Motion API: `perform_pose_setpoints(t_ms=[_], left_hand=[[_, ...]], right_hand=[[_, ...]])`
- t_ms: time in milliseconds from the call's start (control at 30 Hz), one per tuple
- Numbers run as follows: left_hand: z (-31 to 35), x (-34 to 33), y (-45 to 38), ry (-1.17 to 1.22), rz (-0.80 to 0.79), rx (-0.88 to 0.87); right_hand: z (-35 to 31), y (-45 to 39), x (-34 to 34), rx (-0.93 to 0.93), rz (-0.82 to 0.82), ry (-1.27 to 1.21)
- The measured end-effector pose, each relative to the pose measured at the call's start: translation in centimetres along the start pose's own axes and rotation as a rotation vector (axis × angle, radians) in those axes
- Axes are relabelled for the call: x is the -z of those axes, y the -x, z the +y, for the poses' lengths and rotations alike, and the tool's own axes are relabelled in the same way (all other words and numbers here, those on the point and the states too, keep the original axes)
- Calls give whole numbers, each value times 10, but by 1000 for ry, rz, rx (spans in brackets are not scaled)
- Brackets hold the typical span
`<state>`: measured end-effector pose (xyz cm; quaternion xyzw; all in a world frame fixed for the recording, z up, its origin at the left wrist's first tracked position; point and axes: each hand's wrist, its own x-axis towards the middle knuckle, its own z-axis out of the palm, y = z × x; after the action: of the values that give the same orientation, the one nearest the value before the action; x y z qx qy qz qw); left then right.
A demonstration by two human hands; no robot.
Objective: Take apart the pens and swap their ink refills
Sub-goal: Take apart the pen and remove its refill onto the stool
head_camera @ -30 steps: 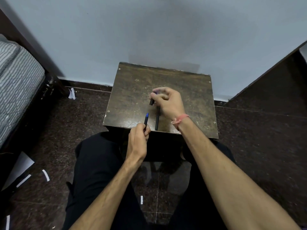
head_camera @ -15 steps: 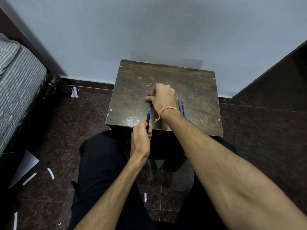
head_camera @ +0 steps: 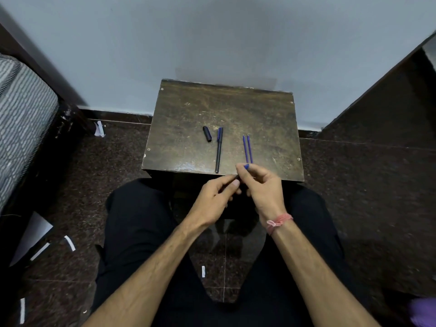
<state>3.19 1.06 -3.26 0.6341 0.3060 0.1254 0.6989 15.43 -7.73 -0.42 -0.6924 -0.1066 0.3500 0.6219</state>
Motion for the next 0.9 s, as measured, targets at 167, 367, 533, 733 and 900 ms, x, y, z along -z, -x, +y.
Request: perform_pose_setpoints(t_ms=[167, 367, 533, 733, 900], left_hand=[[3, -15, 2, 154, 77, 88], [10, -23, 8, 541, -112, 271], [13, -20, 10, 725, -234, 319], [6, -17, 8, 640, -132, 275], [4, -16, 6, 604, -107, 266]], right_hand=[[3, 6, 9, -58, -20, -157], [0, 3, 14, -178, -181, -413], [0, -4, 18, -215, -352, -533], [5, -9, 25, -40, -186, -331], [2, -11, 27, -53, -257, -262]])
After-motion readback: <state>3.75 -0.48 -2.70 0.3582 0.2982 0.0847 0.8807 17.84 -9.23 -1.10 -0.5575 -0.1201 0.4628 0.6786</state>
